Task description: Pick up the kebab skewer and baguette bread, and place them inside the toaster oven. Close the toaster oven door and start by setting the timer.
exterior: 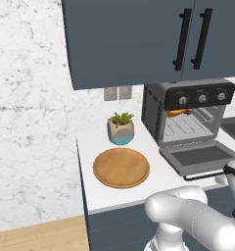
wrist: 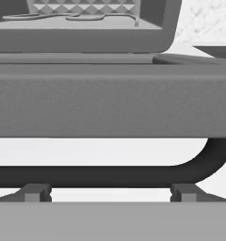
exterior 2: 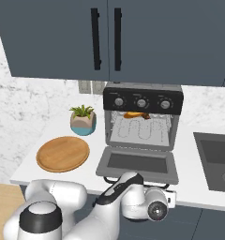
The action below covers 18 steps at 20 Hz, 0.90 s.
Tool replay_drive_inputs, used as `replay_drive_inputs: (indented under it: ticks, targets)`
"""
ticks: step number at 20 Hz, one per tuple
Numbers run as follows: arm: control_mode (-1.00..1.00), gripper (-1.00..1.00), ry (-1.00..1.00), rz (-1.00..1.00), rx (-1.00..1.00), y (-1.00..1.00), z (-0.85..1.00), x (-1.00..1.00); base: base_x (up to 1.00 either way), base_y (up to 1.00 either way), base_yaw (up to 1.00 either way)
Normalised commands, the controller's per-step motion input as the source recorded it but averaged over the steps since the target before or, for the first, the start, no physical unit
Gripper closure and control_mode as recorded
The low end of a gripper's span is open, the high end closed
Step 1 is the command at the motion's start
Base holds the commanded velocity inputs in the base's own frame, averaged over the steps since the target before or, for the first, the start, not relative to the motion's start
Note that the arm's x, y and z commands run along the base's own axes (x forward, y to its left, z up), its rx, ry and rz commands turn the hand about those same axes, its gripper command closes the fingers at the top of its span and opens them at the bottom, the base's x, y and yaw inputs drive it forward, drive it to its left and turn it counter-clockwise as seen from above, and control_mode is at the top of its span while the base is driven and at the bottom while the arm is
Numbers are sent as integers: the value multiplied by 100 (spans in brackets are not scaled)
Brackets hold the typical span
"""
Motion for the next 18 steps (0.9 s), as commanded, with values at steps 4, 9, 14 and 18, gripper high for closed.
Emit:
replay_drive_inputs:
  ticks: [4, 9, 14, 18]
  targets:
    - [-100, -100, 0, 0, 0, 1, 0, 25, 0, 0, 0]
    - [-100, -100, 0, 0, 0, 0, 5, 20, 0, 0, 0]
    - [-100, -100, 0, 0, 0, 0, 18, 17, 0, 0, 0]
    - [-100, -100, 0, 0, 0, 0, 30, 17, 0, 0, 0]
